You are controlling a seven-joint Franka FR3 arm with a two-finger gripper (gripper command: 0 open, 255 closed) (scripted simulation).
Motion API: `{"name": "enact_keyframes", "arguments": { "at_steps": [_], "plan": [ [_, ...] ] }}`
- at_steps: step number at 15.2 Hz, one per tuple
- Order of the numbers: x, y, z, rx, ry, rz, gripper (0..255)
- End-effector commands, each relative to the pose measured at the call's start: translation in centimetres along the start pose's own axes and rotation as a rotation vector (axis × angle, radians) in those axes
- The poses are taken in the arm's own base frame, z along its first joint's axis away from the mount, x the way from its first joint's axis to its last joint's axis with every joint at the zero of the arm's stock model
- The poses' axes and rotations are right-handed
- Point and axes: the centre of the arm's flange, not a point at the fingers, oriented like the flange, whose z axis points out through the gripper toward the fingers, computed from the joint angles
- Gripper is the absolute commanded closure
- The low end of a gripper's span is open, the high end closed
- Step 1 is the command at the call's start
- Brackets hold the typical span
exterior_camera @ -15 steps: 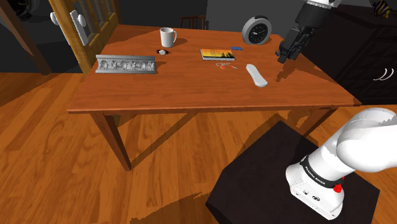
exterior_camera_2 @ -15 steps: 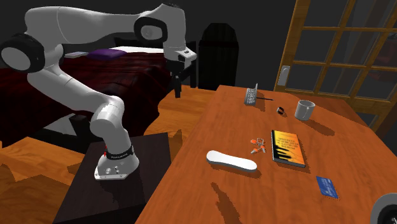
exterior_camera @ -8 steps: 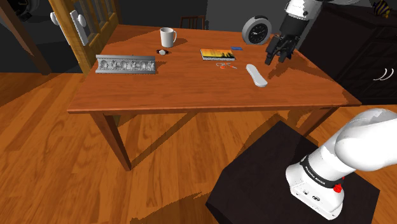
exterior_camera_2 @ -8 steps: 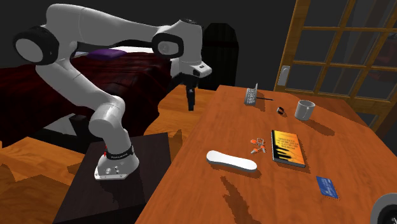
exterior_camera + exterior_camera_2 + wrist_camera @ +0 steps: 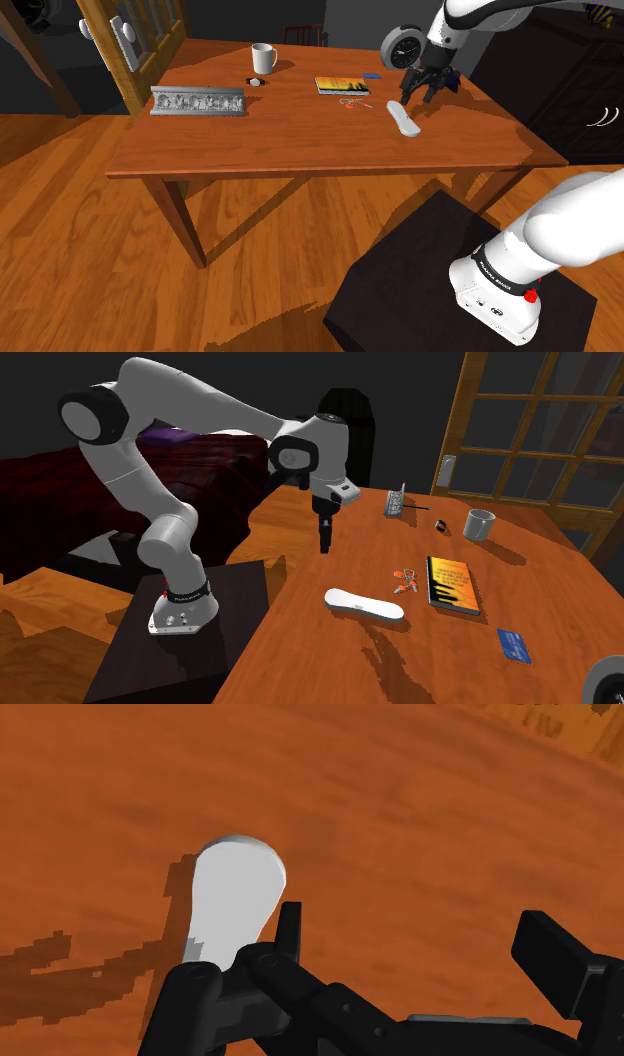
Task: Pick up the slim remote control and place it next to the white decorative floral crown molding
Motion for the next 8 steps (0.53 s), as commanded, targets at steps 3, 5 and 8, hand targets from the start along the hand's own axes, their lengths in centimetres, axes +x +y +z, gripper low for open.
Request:
{"name": "enact_keyframes", "arguments": {
  "at_steps": [3,5,8],
  "plan": [
    [3.5,3.0,2.4,-0.015,0.006,0.065,0],
    [5.1,4.5,3.7,-0.022,0.009,0.097,0],
    [7.5,6.9,5.5,-0.032,0.013,0.145,0]
  ]
}}
